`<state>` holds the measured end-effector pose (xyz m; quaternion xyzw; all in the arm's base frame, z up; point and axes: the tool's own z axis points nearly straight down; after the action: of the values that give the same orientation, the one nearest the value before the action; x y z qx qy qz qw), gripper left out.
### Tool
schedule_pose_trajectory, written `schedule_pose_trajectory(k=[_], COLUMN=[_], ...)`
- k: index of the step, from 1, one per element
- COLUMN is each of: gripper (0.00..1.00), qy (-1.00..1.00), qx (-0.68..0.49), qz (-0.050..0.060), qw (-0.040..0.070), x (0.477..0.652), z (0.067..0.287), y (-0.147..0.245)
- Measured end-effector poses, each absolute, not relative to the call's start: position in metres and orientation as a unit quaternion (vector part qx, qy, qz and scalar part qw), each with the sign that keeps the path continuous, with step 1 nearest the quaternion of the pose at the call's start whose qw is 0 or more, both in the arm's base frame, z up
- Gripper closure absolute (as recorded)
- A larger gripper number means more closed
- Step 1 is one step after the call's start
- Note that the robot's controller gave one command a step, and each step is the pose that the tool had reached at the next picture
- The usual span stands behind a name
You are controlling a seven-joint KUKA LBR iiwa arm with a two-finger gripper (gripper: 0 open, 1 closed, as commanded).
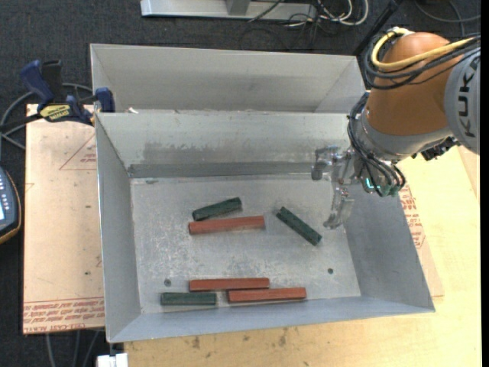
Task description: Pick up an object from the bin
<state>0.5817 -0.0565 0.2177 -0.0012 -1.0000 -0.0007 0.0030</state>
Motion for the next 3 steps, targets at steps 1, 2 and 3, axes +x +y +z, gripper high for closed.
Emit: schedule_pose_trajectory(k=[1, 2, 3], gripper=[0.0, 0.0, 0.0], qy=[-0.999, -0.988, -0.985], qx=[-0.04, -0.156, -0.174], qz=[-0.001, 0.0, 0.0], qw=[-0.003, -0.004, -0.004], x=[0.546, 0.6, 0.655], z=[0.069, 0.089, 0.08], y=[-0.041, -0.083, -0.112])
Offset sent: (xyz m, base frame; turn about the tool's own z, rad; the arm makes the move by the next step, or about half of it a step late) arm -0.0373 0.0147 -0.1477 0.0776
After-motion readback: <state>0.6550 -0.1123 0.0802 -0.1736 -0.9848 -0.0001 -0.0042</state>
